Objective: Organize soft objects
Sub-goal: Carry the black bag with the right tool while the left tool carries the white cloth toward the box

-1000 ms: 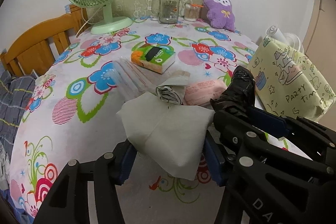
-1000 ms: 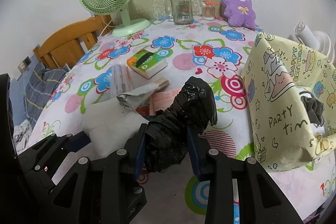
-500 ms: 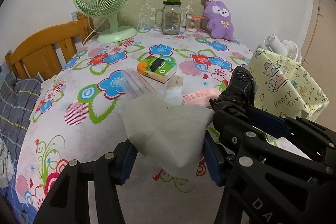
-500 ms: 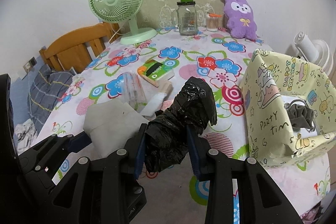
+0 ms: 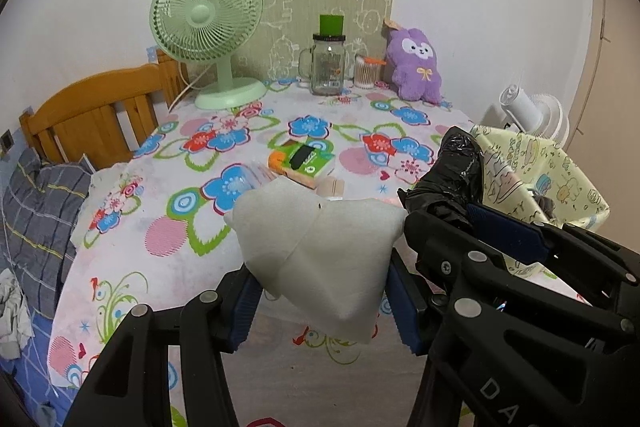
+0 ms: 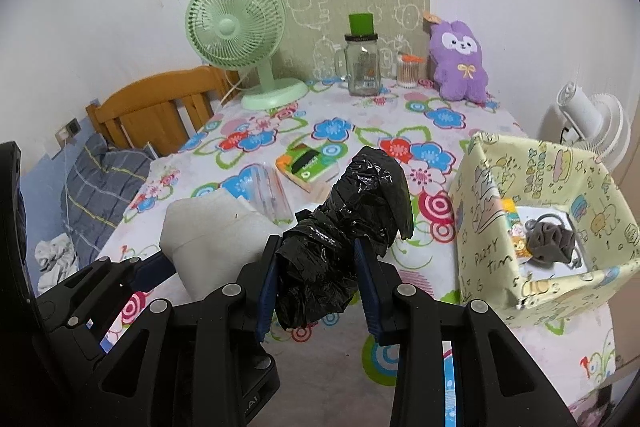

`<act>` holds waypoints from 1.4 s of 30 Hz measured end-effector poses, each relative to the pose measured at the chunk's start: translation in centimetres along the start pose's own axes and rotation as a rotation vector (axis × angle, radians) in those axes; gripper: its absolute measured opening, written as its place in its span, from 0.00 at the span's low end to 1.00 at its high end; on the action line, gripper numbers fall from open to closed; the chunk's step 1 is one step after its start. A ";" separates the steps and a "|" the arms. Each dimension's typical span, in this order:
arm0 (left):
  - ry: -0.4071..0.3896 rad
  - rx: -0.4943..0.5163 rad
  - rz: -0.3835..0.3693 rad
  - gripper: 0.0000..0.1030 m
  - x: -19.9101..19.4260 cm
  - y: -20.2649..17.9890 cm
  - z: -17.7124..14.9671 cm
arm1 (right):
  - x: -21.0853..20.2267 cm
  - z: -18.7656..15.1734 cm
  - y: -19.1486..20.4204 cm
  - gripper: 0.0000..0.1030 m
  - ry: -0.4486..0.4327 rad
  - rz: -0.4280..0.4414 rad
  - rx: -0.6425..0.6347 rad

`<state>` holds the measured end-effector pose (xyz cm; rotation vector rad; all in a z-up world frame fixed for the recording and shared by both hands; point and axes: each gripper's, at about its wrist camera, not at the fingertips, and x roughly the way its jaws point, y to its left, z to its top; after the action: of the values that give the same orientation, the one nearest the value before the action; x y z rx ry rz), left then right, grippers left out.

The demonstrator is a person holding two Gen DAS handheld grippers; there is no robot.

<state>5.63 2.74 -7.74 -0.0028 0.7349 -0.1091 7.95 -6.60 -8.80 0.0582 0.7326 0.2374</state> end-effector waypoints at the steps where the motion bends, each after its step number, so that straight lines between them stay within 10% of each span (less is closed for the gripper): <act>1: -0.005 0.000 0.002 0.57 -0.2 0.0 0.1 | -0.2 0.1 0.0 0.38 -0.004 0.001 -0.001; 42: -0.139 0.016 0.042 0.57 -4.6 -4.8 4.4 | -6.6 4.0 -3.3 0.38 -0.127 0.004 -0.020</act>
<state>4.76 -1.77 -1.19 0.0197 0.5953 -0.0740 6.58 -11.25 -1.96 0.0557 0.6034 0.2427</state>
